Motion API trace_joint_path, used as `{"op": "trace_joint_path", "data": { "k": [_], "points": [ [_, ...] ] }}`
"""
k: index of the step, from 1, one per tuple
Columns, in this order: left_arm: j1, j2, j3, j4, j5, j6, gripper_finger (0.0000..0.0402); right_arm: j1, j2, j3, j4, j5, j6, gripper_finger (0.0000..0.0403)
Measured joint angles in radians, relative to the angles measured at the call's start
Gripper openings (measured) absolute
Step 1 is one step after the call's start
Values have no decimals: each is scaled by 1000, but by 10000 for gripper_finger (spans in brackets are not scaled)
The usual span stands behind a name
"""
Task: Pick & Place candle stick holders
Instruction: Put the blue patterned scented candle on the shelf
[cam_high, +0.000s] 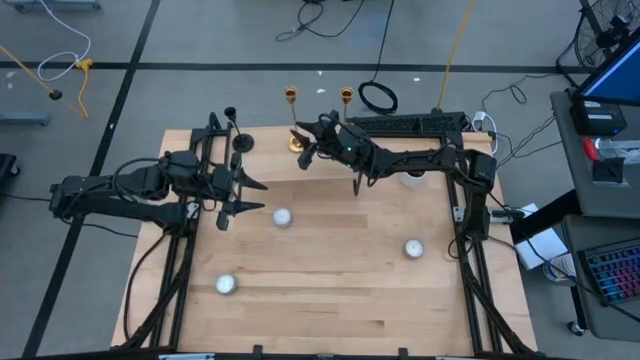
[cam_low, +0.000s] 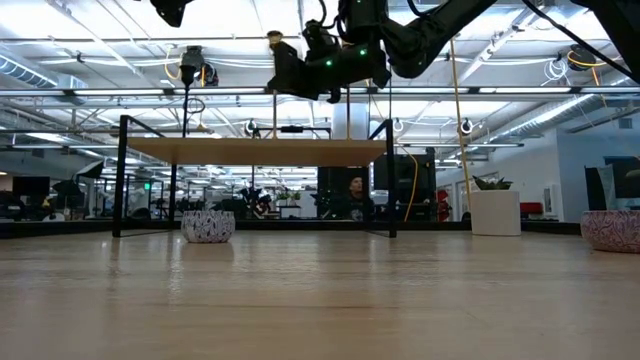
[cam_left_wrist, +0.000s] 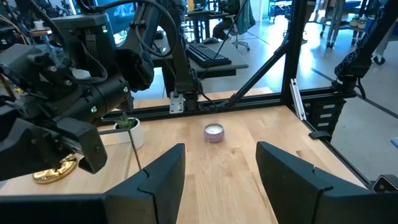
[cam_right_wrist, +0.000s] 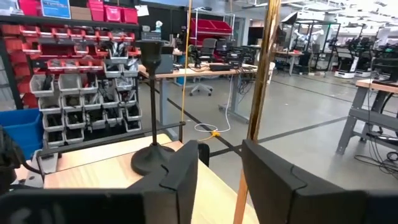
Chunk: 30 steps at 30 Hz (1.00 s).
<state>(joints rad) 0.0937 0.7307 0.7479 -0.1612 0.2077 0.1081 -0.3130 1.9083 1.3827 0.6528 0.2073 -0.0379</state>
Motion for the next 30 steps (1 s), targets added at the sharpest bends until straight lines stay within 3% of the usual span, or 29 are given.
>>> {"op": "trace_joint_path", "data": {
  "k": [6, 13, 24, 30],
  "points": [
    [0, 2, 0, -2, -35, 1, 205, 0, 0, 0, -4, 0, 0, 136],
    [0, 3, 0, -27, -112, -4, 205, 0, 0, 0, -30, 0, 0, 116],
    [0, 2, 0, -79, -113, -24, 205, 64, -5, 0, -67, 6, -87, 118],
    [-10, 2, 0, -203, -114, -84, 205, 117, -7, 0, -148, 154, -125, 130]
  ]
}}
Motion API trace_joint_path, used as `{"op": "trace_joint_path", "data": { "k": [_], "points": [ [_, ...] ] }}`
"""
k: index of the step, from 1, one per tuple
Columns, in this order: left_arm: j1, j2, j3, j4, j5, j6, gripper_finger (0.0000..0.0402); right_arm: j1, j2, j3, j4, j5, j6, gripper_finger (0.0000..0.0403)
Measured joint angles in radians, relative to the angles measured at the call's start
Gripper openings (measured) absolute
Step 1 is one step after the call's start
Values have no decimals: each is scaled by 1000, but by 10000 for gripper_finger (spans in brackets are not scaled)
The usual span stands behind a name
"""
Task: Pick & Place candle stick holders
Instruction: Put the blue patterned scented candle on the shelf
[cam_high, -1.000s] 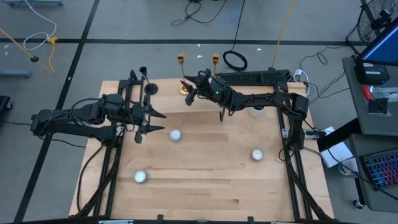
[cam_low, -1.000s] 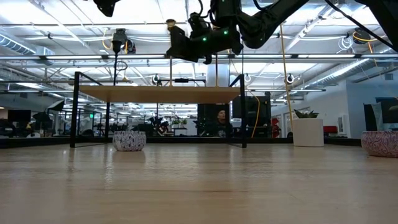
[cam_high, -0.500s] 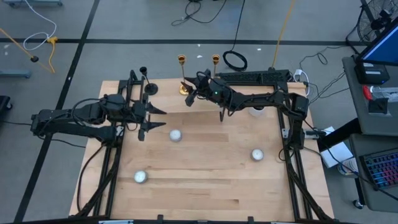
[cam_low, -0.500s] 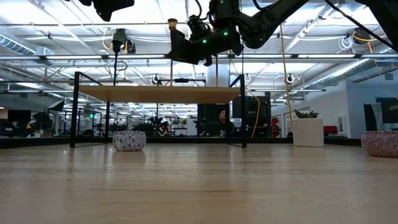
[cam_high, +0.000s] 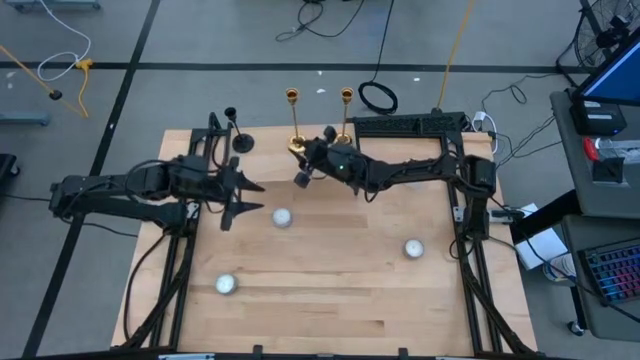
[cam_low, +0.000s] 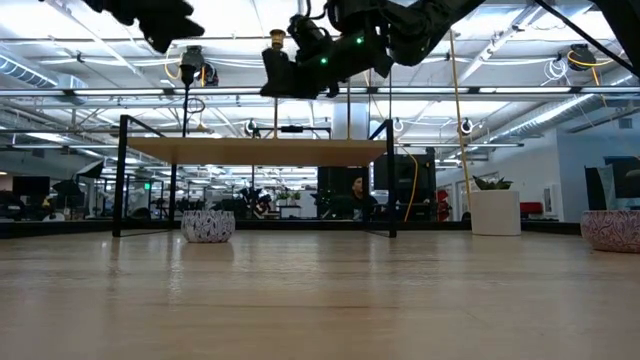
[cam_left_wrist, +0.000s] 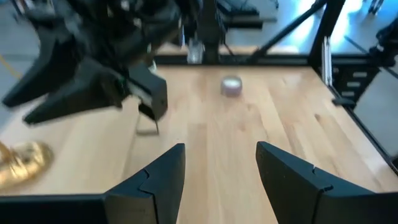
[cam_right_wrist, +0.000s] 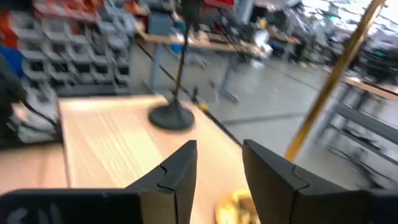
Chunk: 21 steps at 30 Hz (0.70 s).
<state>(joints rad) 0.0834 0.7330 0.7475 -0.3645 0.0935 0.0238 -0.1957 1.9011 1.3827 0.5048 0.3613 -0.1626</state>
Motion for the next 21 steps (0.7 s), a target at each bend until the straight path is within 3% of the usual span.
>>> {"op": "trace_joint_path", "data": {
  "k": [5, 14, 21],
  "points": [
    [-44, 27, -1, -81, 0, -102, 205, 44, 0, 0, -109, 32, -8, 132],
    [-152, 157, -1, -83, -24, -272, 205, 153, -40, -1, -184, 32, -117, 128],
    [-264, 220, -1, -203, -44, -415, 204, 208, -151, -2, -433, 34, -79, 128]
  ]
}}
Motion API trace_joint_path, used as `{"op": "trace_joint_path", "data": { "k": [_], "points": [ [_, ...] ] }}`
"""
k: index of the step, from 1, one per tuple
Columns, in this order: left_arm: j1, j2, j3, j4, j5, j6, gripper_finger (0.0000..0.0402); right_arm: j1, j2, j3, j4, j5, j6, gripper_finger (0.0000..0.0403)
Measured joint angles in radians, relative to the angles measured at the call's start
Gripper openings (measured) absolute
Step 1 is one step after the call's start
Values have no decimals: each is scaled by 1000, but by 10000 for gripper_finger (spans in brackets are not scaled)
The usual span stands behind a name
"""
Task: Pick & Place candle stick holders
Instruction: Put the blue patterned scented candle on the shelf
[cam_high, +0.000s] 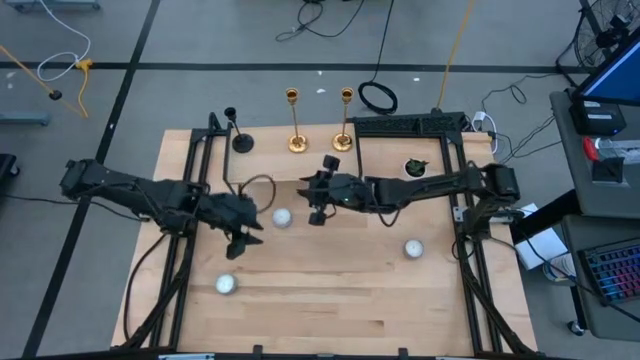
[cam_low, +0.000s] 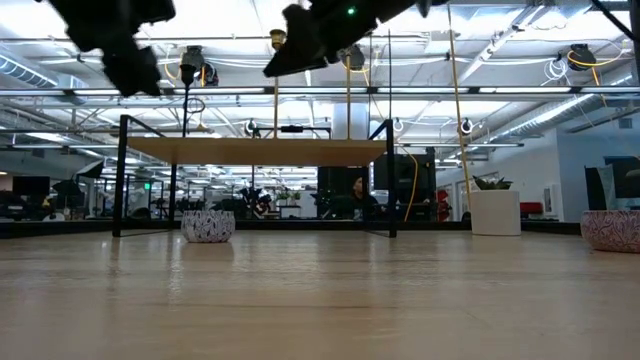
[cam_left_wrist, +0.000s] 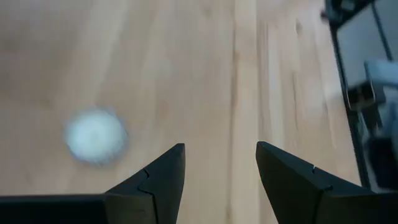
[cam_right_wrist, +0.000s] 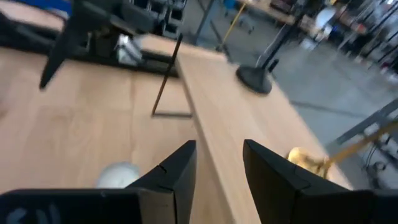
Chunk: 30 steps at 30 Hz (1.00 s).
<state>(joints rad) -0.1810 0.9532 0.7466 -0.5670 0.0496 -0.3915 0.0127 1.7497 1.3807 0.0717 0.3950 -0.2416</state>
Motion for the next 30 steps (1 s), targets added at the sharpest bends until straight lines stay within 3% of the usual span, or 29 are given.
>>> {"op": "trace_joint_path", "data": {
  "k": [7, 17, 23, 30],
  "points": [
    [-183, 64, 0, -196, 30, -169, 204, 23, -76, -97, -33, -4, 43, 128],
    [-419, 172, -18, -277, 35, -285, 204, 22, -98, -244, 261, -3, 15, 128],
    [-466, 254, -23, -274, 15, -477, 205, 22, -111, -284, 375, -6, 12, 128],
    [-475, 341, -23, -271, 28, -500, 205, 22, -109, -288, 374, -6, 20, 128]
  ]
}}
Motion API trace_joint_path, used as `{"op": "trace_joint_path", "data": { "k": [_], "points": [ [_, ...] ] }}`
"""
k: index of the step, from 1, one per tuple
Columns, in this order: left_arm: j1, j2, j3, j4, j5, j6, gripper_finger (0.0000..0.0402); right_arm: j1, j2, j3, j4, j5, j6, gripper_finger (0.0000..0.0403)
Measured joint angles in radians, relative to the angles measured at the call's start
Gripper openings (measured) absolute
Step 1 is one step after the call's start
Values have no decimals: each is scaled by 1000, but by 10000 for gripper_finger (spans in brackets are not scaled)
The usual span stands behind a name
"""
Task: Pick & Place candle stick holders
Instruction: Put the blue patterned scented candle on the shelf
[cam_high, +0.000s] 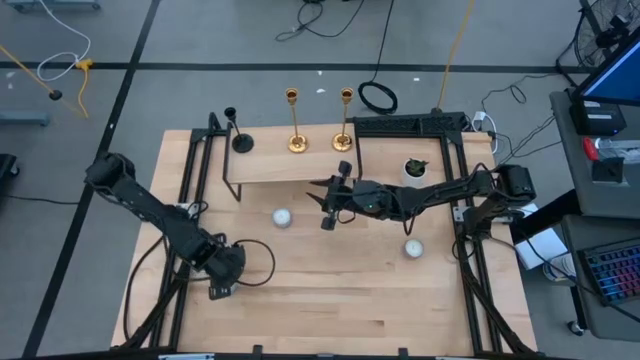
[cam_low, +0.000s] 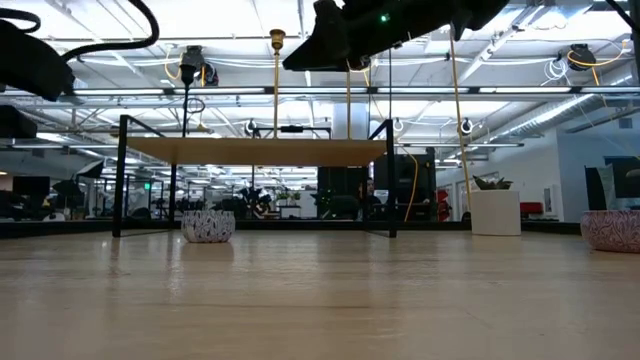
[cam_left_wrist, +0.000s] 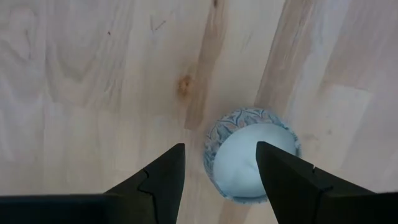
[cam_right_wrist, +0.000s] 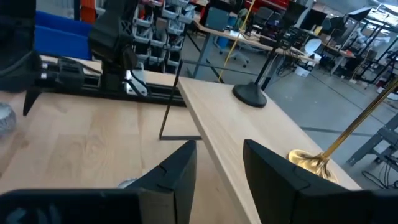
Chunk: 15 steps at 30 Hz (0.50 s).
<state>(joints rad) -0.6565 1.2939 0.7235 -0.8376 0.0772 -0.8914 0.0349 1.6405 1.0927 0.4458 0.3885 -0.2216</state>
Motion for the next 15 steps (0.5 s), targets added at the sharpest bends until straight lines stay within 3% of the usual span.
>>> {"op": "trace_joint_path", "data": {
  "k": [9, 15],
  "points": [
    [-12, 67, 0, -1, -11, 87, 202, 0, 0, 0, -5, 0, 66, 128],
    [-12, 75, 0, 1, -18, 125, 144, 0, 0, 0, -14, 0, 79, 128]
  ]
}}
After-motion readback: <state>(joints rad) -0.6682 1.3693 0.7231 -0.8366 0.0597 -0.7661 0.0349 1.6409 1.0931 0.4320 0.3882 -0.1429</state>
